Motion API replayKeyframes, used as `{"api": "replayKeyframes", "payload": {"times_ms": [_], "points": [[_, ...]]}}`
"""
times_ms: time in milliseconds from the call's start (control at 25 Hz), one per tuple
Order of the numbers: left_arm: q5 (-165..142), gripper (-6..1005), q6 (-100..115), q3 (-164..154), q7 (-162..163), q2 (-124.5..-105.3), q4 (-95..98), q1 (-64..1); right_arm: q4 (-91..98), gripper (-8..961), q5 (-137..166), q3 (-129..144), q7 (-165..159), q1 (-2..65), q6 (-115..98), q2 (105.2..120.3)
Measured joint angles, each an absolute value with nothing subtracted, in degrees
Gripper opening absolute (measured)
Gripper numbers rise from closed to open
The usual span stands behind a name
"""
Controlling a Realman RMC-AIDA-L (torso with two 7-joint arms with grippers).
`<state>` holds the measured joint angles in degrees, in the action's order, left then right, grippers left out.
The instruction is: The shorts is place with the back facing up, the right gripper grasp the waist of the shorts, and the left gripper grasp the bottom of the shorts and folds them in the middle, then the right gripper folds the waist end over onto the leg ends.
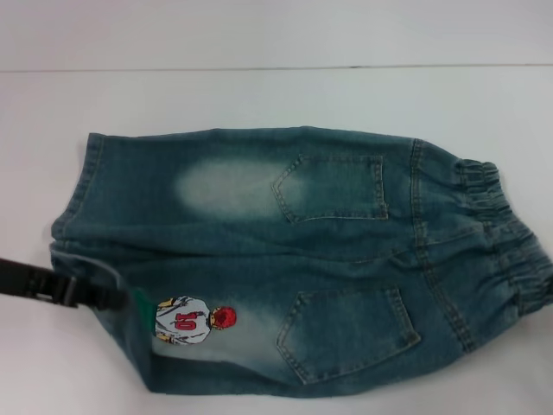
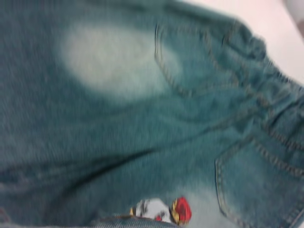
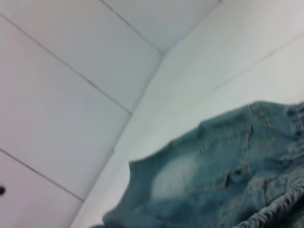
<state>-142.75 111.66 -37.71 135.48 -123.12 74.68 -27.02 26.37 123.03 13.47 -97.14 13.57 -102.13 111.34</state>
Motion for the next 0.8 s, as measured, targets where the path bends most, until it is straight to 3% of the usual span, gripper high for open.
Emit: {"api": "replayKeyframes", "payload": {"times_ms": [480,800], "points": [[-133.5,54,108.8,-29.3,133.4,-121.08,71.5,-26.5,25.9,33,122.4,7.7,-102.2,17.5,-101.8,111.88],[-130.5,53,103.1,-27.6,132.8,-120.23,68.6,-26.9,24.9,35,115.7,5.4,-105.7,19.4,-100.2,113.82]]}}
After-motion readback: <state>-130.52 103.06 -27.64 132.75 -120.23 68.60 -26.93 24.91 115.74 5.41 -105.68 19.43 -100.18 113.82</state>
